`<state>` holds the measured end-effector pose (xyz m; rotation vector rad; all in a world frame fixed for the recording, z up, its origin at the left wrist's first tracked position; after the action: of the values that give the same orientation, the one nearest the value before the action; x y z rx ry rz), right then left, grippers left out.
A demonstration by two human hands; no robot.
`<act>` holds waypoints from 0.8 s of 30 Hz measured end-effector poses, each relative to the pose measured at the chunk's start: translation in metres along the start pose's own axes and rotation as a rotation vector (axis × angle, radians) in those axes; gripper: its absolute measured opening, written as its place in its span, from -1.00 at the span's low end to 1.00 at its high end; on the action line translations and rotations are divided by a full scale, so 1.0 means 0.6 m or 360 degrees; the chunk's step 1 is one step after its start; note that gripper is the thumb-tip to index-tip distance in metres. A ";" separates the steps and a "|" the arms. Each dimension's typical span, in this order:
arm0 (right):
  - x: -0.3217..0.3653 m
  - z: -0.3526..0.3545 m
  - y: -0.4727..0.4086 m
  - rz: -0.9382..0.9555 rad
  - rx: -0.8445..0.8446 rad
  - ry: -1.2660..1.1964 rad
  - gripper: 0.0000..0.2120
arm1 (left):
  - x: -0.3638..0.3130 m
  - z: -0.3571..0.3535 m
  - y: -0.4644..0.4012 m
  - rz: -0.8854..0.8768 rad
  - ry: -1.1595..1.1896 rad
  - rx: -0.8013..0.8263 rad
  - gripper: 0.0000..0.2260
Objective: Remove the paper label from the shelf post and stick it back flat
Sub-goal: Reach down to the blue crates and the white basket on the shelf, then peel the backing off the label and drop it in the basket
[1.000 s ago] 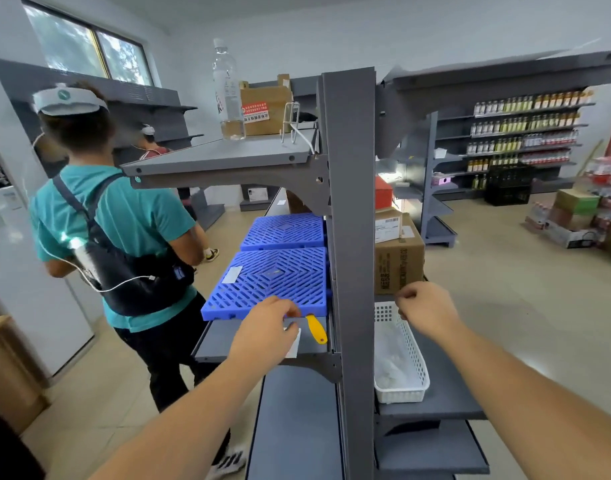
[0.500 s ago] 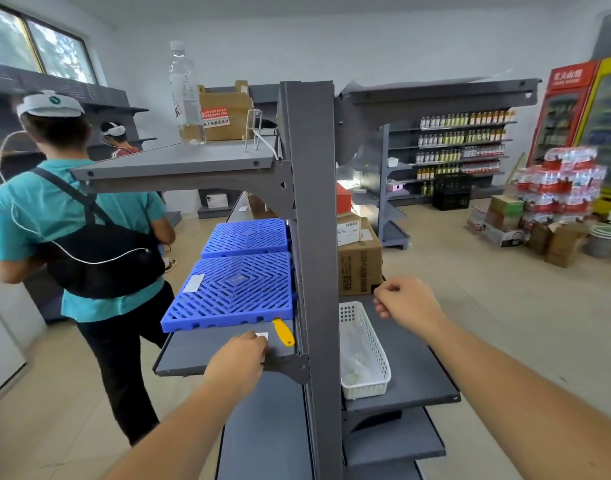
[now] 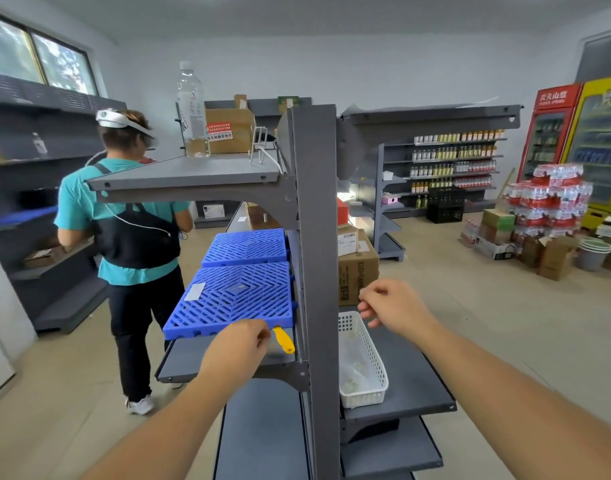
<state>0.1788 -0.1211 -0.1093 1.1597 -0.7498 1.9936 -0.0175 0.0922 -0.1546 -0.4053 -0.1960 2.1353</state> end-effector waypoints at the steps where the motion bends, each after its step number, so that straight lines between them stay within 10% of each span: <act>1: 0.008 -0.002 0.003 0.0013 0.0013 -0.0003 -0.80 | -0.004 0.011 0.001 -0.0031 0.0052 -0.0085 -0.89; 16: 0.093 -0.049 0.035 -0.0080 0.0542 -0.0398 -0.53 | -0.103 0.136 0.051 -0.0596 0.0417 -0.0909 -0.98; 24: 0.127 -0.035 0.034 0.0016 0.0515 -0.0672 -0.82 | -0.122 0.136 0.056 -0.0796 0.0254 -0.0873 -0.92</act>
<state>0.1255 -0.0958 -0.0531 1.8071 -0.6469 1.9466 -0.0354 0.0140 -0.0725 -0.7520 -0.7196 1.5269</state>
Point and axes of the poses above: each hand's wrist, its own y-axis away from the middle knuckle, its own z-axis out of the back of the hand, x = y × z, the point moved 1 cm from there along -y, towards the middle knuckle, and after that the axes turned 1 degree about z, right-handed, at the moved point
